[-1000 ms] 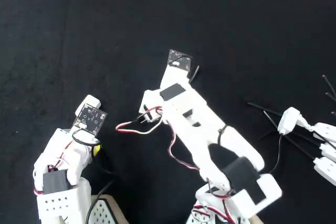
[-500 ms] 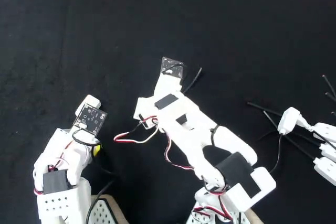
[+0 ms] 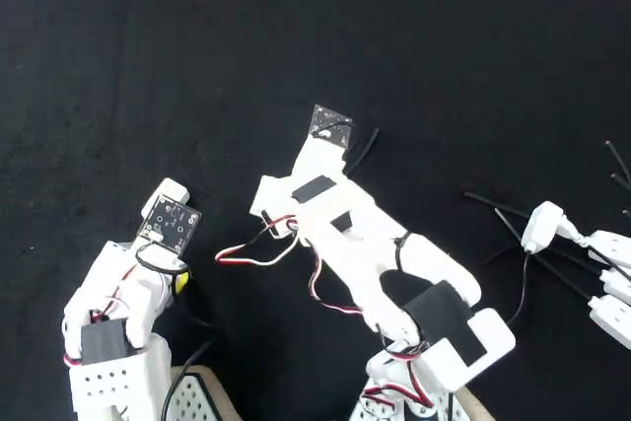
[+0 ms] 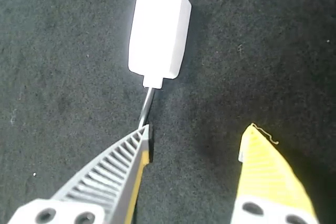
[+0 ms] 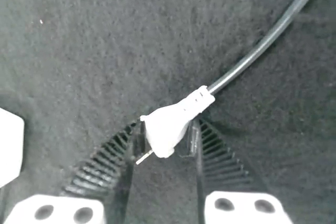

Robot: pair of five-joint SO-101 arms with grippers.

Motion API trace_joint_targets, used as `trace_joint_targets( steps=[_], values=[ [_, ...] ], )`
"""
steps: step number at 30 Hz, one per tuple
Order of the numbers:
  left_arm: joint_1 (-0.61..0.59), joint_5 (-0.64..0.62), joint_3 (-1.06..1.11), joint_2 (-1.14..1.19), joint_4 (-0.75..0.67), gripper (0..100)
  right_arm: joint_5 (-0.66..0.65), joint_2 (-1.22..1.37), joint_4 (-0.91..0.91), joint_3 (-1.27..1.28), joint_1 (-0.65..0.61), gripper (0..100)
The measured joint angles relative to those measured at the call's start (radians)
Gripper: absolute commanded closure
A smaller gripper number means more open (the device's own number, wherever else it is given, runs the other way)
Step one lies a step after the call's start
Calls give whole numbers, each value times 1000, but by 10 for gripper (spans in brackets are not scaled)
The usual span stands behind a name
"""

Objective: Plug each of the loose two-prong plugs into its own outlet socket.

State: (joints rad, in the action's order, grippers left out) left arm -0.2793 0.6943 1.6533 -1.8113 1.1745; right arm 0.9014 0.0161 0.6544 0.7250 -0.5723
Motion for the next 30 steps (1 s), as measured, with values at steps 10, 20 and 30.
trace_joint_targets(
  steps=[10, 20, 30],
  values=[
    [0, 0, 0, 0, 0, 725, 5, 124, 29, -118, 41, 990],
    [0, 0, 0, 0, 0, 725, -206, 126, 175, -190, 87, 985],
    [0, 0, 0, 0, 0, 725, -994, 35, 405, -190, 160, 983]
  ],
)
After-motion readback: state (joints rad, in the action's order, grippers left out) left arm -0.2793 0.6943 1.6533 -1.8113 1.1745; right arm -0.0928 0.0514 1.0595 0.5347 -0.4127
